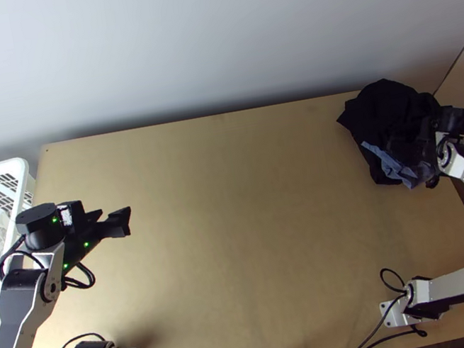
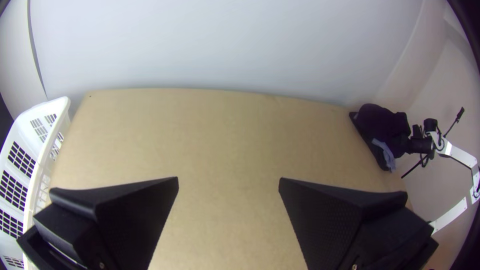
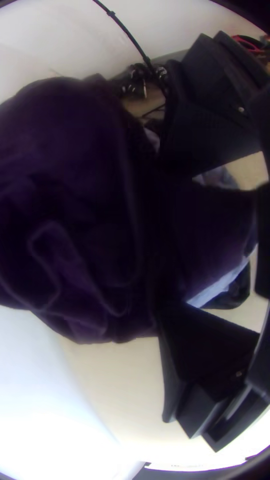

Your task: Fold the t-shirt

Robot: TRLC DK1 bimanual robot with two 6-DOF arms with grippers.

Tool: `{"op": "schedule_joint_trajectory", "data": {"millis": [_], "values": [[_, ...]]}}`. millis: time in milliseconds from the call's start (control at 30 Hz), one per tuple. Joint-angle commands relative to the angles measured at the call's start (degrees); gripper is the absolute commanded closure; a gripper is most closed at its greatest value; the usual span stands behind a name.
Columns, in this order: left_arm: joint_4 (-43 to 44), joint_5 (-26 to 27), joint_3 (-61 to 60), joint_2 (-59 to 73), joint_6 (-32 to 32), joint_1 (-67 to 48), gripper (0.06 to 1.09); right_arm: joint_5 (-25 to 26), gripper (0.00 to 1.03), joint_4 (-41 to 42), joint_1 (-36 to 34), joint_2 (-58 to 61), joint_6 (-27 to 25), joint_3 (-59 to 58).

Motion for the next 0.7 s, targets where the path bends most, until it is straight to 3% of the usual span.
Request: {"op": "schedule_joint_trajectory", "data": {"millis": [0, 467, 667], "values": [[1.4, 0.3, -0.5, 0.0, 0.1, 0.1, 0.1, -0.2, 0.03, -4.6, 0.1, -6.7, -0.6, -3.0], [1.4, 0.3, -1.6, -0.6, -0.4, 0.6, 0.1, -0.7, 0.03, -17.6, 0.2, -27.5, -2.7, -9.2], [2.9, 0.4, -4.8, -3.4, 0.1, 1.5, 0.1, -0.8, 0.03, -19.6, 6.8, -41.1, -2.7, -16.0]]}}
